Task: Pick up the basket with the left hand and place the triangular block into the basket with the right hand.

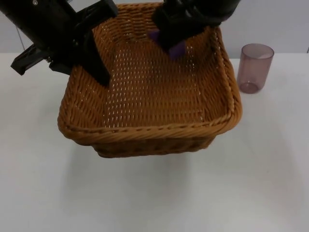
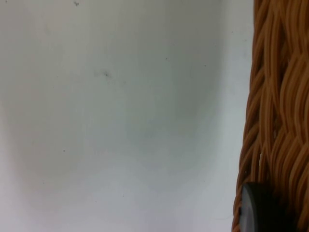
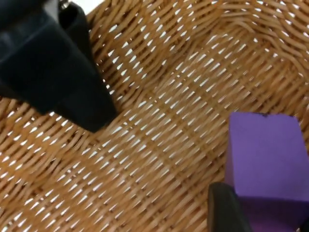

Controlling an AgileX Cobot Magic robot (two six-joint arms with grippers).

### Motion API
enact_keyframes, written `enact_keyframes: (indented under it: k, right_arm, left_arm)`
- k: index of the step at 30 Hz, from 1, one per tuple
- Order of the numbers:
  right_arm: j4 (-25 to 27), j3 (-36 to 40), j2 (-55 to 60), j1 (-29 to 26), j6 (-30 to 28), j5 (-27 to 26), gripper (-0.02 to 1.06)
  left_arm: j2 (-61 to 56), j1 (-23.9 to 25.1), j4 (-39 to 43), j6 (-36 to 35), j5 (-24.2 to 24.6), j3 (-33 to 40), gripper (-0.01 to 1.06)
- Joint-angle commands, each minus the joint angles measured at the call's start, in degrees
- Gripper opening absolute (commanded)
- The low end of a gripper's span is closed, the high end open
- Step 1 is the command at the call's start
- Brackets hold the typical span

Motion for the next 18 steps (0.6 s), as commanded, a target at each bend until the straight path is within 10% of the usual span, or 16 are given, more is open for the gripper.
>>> enact_keyframes:
  k: [1, 18]
  right_arm:
    - [-0.66, -0.38, 0.38, 0.44, -0.71, -0.99, 0.00]
    - [-2.62, -0.38, 1.24, 0.44, -0.09, -0.98, 0.00]
  left_arm:
    - [-0.19, -0.28, -1.71, 0.23, 0.15, -0.37, 0.00]
    - [-0.19, -0.28, -1.71, 0.23, 0.15, -0.37, 0.00]
